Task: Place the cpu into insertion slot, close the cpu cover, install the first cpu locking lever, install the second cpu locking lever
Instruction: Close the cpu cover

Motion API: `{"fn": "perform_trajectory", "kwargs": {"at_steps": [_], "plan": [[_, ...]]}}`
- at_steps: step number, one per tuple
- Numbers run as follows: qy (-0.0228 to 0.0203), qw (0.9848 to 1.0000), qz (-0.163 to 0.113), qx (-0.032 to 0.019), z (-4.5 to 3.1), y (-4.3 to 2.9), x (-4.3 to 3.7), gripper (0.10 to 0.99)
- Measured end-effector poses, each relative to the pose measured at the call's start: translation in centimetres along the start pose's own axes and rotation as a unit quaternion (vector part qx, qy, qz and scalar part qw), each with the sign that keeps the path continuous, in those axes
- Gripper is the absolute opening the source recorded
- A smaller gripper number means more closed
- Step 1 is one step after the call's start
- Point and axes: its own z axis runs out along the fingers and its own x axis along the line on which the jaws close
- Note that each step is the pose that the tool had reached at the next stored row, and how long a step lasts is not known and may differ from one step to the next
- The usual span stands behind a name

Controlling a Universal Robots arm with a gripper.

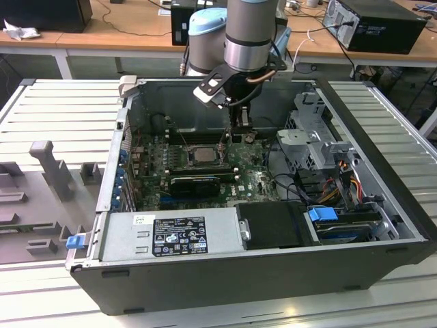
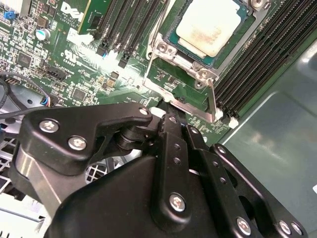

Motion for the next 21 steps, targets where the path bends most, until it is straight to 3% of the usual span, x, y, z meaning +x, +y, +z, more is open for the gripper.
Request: {"fn": "perform_trajectory", "kwargs": {"at_steps": [21], "plan": [[0.0,1.0,0.0,0.0,-0.02,-0.76,0.01,0.106]]}}
